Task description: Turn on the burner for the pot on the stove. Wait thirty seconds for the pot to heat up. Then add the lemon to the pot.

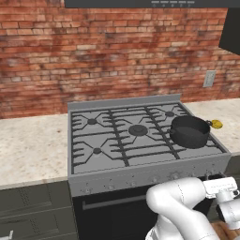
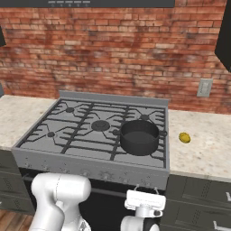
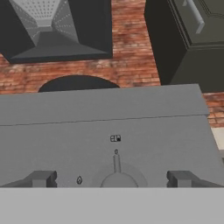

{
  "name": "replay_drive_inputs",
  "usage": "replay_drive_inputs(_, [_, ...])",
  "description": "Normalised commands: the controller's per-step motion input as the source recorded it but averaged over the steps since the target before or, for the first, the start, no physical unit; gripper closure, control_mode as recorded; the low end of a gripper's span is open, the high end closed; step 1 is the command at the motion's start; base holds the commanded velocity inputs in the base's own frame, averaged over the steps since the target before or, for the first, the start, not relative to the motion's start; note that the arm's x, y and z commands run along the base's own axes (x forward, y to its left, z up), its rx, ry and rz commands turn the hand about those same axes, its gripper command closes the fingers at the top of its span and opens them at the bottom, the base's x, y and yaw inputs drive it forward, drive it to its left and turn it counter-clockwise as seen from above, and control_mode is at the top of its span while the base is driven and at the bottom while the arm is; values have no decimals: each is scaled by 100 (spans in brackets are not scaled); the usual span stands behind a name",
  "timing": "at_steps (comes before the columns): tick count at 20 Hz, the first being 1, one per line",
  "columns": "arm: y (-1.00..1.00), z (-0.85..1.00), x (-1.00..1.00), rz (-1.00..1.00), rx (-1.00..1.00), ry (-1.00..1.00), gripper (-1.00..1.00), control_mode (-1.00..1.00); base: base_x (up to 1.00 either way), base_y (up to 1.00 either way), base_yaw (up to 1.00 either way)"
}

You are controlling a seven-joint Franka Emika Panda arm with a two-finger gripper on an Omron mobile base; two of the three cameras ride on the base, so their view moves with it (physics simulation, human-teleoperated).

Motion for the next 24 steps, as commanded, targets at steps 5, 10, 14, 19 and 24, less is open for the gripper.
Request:
replay_drive_inputs(5, [1, 0, 0, 0, 0, 0, -100, -100, 0, 0, 0])
replay_drive_inputs(10, [0, 0, 0, 0, 0, 0, 100, -100, 0, 0, 0])
replay_drive_inputs(14, [0, 0, 0, 0, 0, 0, 100, -100, 0, 0, 0])
replay_drive_inputs(19, [0, 0, 0, 0, 0, 0, 100, -100, 0, 0, 0])
replay_drive_inputs(24, [0, 0, 0, 0, 0, 0, 100, -100, 0, 0, 0])
